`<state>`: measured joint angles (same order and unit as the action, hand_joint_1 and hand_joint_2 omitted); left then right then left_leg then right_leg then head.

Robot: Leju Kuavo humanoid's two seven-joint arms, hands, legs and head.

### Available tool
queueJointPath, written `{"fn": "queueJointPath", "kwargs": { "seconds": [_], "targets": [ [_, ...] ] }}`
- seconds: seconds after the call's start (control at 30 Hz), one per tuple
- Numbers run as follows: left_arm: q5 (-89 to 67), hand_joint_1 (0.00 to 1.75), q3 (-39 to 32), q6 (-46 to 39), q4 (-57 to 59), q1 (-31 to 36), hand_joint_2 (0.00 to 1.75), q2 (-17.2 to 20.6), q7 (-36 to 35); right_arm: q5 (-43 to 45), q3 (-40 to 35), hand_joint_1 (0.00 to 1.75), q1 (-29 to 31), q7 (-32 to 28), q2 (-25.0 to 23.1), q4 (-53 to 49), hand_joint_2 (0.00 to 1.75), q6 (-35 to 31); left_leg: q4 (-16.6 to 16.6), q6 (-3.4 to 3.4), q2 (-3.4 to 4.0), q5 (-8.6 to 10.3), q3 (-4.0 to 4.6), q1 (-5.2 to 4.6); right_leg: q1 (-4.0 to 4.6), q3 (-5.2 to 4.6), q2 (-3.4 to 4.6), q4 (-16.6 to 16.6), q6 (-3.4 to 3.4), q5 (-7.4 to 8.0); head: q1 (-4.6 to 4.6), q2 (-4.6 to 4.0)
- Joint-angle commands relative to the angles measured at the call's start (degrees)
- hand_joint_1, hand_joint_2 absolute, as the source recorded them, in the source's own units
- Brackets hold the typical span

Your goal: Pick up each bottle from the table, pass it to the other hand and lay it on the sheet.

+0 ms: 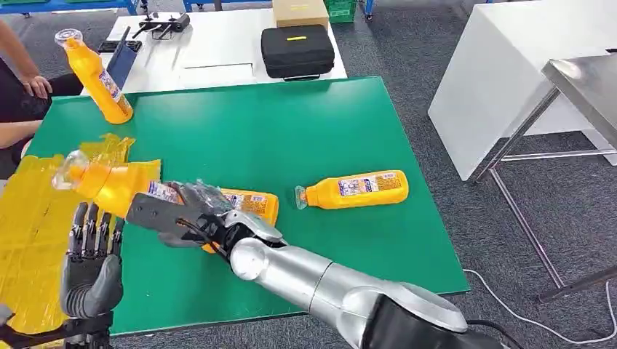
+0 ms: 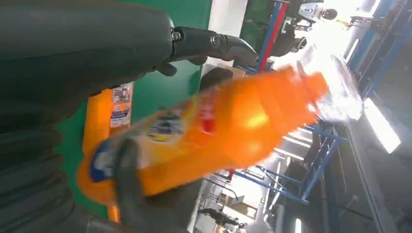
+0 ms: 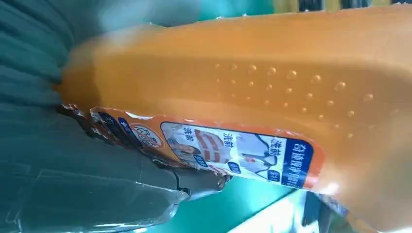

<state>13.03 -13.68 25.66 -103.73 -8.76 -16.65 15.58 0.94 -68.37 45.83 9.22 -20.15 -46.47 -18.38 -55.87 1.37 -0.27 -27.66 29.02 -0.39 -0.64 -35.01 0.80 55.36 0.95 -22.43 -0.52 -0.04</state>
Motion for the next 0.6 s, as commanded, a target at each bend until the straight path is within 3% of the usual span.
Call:
{"fn": "queueJointPath", "kwargs": {
  "seconds": [0.03, 0.3, 0.47, 0.6],
  "targets": [
    [-0.12, 0.00, 2.17, -0.33, 3.99, 1.71, 1.75, 2.64, 0.08, 1.00, -7.93, 1.75, 4.08, 0.34, 0.15, 4.50, 1.75, -0.28, 0.02, -0.07, -0.04, -0.01, -0.07, 0.02, 0.02, 0.08, -0.09, -0.01, -0.02, -0.03, 0.00, 0.00],
    [-0.08, 0.00, 3.55, -1.76, 3.04, 2.53, 1.75, 2.13, -0.90, -4.07, -15.11, 1.75, -0.17, 2.71, 0.15, 1.27, 1.75, 1.28, 0.07, -0.10, -0.07, -0.02, -0.13, 0.06, 0.06, 0.16, -0.13, -0.08, -0.04, -0.04, 0.00, 0.00],
    [3.37, 0.00, 3.29, -1.45, 3.11, 2.49, 1.75, 2.13, -3.10, -15.56, -17.00, 1.75, -3.93, 4.54, 0.15, -3.71, 1.75, 1.16, 0.10, -0.15, -0.08, -0.05, -0.21, 0.13, 0.14, 0.25, -0.17, -0.13, -0.07, -0.07, 0.02, 0.00],
    [4.80, 0.00, 3.37, -1.95, 4.99, 3.46, 1.75, 1.81, -3.56, -23.15, -17.16, 1.75, -3.63, 6.58, 0.15, -7.80, 1.75, 0.11, -0.01, -0.09, -0.06, -0.03, 0.02, 0.07, 0.10, -0.01, -0.13, -0.02, -0.04, -0.04, 0.04, 0.00]
  ]
}}
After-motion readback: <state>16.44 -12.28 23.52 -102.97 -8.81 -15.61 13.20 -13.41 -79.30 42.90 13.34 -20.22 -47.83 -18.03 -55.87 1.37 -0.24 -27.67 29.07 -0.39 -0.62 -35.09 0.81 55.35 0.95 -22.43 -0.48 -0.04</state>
